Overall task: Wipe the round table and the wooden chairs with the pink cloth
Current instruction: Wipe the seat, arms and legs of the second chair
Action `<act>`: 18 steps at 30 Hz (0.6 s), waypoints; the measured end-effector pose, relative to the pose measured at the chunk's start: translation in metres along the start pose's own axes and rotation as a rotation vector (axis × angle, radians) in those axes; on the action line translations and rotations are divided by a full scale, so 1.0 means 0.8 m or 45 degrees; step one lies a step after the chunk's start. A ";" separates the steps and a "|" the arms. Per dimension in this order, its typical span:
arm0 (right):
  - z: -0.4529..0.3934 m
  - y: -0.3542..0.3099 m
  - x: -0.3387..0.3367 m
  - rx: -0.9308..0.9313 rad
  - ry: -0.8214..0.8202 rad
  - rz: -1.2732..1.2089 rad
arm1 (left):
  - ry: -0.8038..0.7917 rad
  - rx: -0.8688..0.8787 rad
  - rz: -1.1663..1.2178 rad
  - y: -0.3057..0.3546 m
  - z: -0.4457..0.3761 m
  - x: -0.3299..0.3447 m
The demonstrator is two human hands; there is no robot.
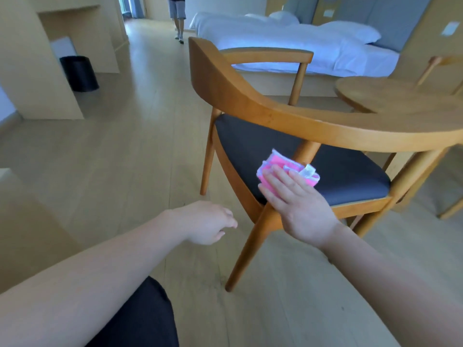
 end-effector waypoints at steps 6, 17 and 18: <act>0.042 -0.067 0.047 -0.276 -0.567 0.079 | 0.046 -0.017 0.010 -0.010 -0.001 -0.007; 0.039 -0.089 0.084 -0.604 -1.089 0.126 | -0.172 0.235 -0.262 -0.047 0.042 0.033; 0.036 -0.088 0.089 -0.608 -1.130 0.130 | -0.144 0.232 -0.249 -0.059 0.041 0.034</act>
Point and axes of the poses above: each hand's wrist, its own z-axis away from the middle knuckle, its own x-axis out of the palm, y = z × x, the point moved 8 cm from there along -z, towards the middle knuckle, and after that the axes turned 14 degrees about y, right-handed, at the moved point
